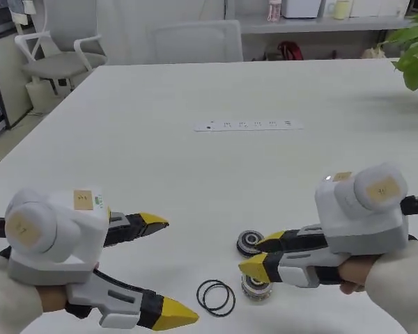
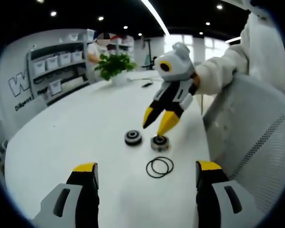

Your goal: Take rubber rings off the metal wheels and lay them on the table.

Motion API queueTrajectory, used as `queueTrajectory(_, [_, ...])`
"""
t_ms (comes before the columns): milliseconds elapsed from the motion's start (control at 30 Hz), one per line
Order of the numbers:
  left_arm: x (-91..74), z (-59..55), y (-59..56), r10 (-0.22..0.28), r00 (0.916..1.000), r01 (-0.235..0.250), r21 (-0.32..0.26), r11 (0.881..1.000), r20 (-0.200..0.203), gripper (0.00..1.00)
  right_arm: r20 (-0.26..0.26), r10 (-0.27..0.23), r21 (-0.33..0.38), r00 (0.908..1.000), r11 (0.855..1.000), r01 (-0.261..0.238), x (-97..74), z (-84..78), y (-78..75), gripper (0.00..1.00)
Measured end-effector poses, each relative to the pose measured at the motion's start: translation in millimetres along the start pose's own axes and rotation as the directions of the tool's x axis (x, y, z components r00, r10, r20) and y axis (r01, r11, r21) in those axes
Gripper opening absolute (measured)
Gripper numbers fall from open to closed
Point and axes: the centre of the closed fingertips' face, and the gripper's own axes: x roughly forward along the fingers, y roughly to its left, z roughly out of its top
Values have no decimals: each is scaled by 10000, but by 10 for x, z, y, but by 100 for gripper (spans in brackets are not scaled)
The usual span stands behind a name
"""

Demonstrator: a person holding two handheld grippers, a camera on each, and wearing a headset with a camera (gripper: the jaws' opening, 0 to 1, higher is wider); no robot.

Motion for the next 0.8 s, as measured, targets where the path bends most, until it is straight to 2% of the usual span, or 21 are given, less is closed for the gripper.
queueTrajectory(300, [-51, 79, 72, 263, 9990, -255, -223, 9994, 349, 85, 293, -431, -121, 9986, 9990, 435, -123, 62, -182, 32])
queueTrajectory(400, [-94, 160, 131, 433, 9968, -406, -422, 9983, 667, 86, 510, -511, 147, 9974, 9986, 504, -177, 102, -241, 35])
queueTrajectory(533, [-149, 256, 214, 604, 9935, -549, -581, 9968, 965, 86, 551, -548, 273, 9970, 9982, 534, -252, 89, -321, 42])
queueTrajectory(600, [-158, 296, 235, 590, 9928, -526, -635, 9966, 1042, 84, 533, -545, 346, 9971, 9980, 527, -283, 88, -350, 45])
queueTrajectory(700, [-160, 347, 271, 618, 9930, -579, -415, 9975, 1010, 85, 545, -617, 322, 9966, 9977, 600, -330, 106, -400, 47])
queueTrajectory(800, [-178, 450, 299, 558, 9911, -503, -476, 9976, 1211, 87, 534, -614, 145, 9967, 9980, 607, -391, 142, -419, 49])
